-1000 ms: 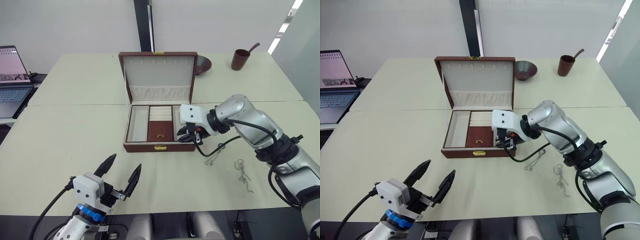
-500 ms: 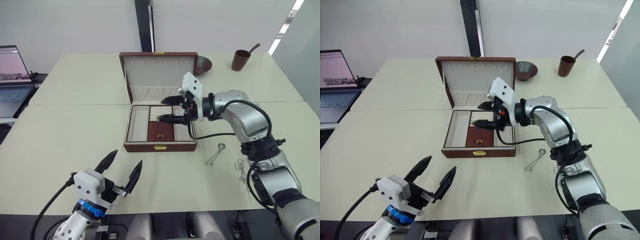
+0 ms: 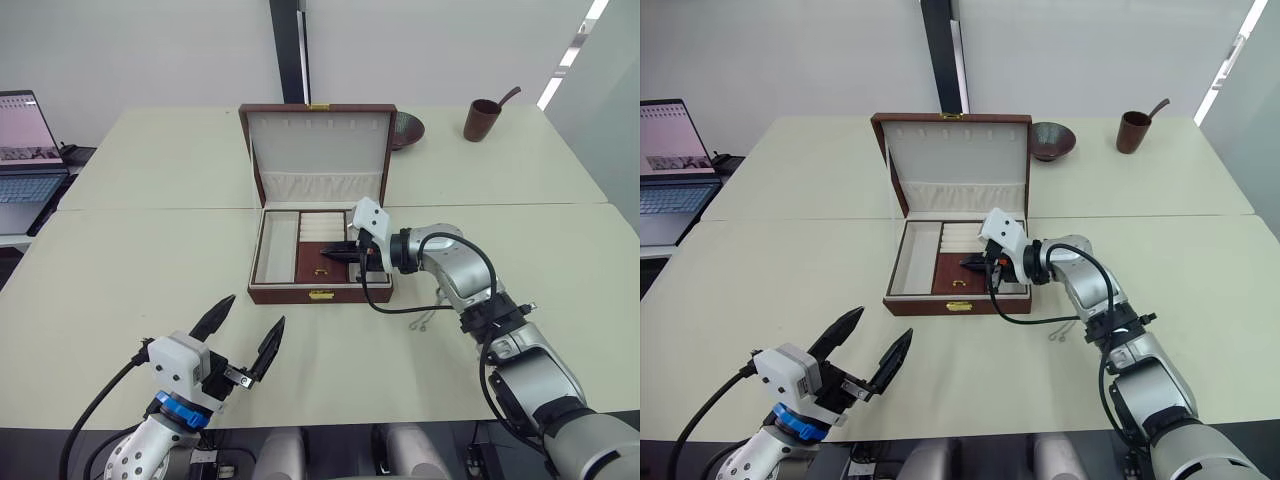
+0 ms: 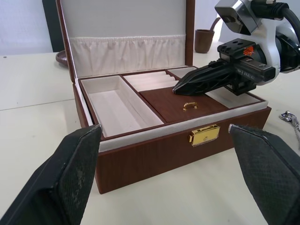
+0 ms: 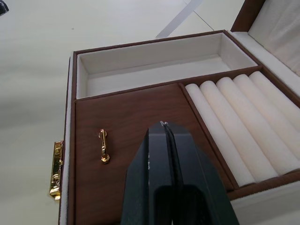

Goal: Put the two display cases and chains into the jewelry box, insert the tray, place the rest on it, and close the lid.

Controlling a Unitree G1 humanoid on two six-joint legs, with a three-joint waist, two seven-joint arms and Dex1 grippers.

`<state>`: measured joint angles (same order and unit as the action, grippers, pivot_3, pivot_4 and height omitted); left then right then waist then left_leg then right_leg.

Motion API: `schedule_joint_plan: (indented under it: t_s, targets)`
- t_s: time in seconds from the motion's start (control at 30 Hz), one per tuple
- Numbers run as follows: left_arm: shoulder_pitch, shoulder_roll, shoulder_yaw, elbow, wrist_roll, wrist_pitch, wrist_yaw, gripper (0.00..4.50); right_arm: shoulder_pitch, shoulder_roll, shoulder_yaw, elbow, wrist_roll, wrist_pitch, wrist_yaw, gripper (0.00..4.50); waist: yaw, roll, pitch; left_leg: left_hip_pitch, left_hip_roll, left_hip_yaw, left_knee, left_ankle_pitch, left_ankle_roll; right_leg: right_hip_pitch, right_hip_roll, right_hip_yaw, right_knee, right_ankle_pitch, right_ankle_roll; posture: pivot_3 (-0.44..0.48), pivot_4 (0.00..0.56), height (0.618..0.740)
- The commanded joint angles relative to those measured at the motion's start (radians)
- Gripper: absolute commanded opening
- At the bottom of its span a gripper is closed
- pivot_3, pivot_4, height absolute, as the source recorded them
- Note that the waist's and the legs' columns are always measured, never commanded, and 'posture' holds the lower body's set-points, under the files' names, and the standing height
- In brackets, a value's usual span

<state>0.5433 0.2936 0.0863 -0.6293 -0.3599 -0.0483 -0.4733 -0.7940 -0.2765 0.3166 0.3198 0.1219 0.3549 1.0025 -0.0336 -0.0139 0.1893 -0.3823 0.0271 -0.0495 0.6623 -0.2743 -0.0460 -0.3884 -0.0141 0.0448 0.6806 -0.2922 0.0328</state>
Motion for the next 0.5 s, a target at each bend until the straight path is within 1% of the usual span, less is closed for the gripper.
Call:
schedule_joint_plan:
  t_s: [0.03, 0.13, 0.3, 0.33, 0.4, 0.5]
  targets:
    - [-0.003, 0.008, 0.009, -0.013, -0.014, -0.002, -0.006, 4.50, 0.002, -0.008, 0.011, -0.003, -0.011, -0.002, 0.019, 0.01, 0.000, 0.000, 0.000, 0.000, 0.000, 0.000, 0.000, 0.000, 0.000, 0.000, 0.000, 0.000, 0.000, 0.000, 0.000, 0.000, 0.150, 0.740]
    - [-0.012, 0.009, 0.007, -0.008, -0.014, 0.000, -0.007, 4.50, 0.011, -0.004, 0.003, -0.018, 0.003, 0.007, 0.032, 0.01, 0.000, 0.000, 0.000, 0.000, 0.000, 0.000, 0.000, 0.000, 0.000, 0.000, 0.000, 0.000, 0.000, 0.000, 0.000, 0.000, 0.150, 0.740]
    - [-0.022, 0.022, 0.023, -0.013, -0.047, 0.018, -0.014, 4.50, 0.020, 0.001, -0.117, -0.124, 0.148, 0.035, 0.069, 0.01, 0.000, 0.000, 0.000, 0.000, 0.000, -0.001, 0.000, 0.000, 0.000, 0.000, 0.000, 0.000, 0.000, 0.000, 0.000, 0.000, 0.150, 0.740]
    - [-0.029, 0.032, 0.038, -0.018, -0.062, 0.028, -0.014, 4.50, 0.025, -0.015, -0.147, -0.145, 0.172, 0.032, 0.075, 0.01, 0.001, 0.000, 0.000, -0.001, 0.000, -0.001, 0.000, 0.000, 0.000, 0.000, 0.000, 0.000, 0.000, 0.000, 0.000, 0.000, 0.150, 0.740]
    - [-0.032, 0.072, 0.053, -0.021, -0.052, 0.034, -0.041, 4.50, 0.042, -0.061, -0.193, -0.176, 0.205, 0.030, 0.095, 0.01, 0.003, 0.000, 0.000, -0.001, 0.000, -0.001, 0.000, 0.000, 0.000, 0.000, 0.000, 0.000, 0.000, 0.000, 0.000, 0.000, 0.150, 0.740]
    - [-0.059, 0.110, 0.107, 0.003, -0.086, 0.068, -0.046, 4.50, 0.068, -0.156, -0.224, -0.198, 0.235, 0.094, 0.133, 0.56, 0.005, 0.000, 0.000, -0.001, 0.000, -0.001, 0.000, 0.000, 0.000, 0.001, -0.001, -0.001, -0.001, 0.000, 0.000, 0.000, 0.150, 0.740]
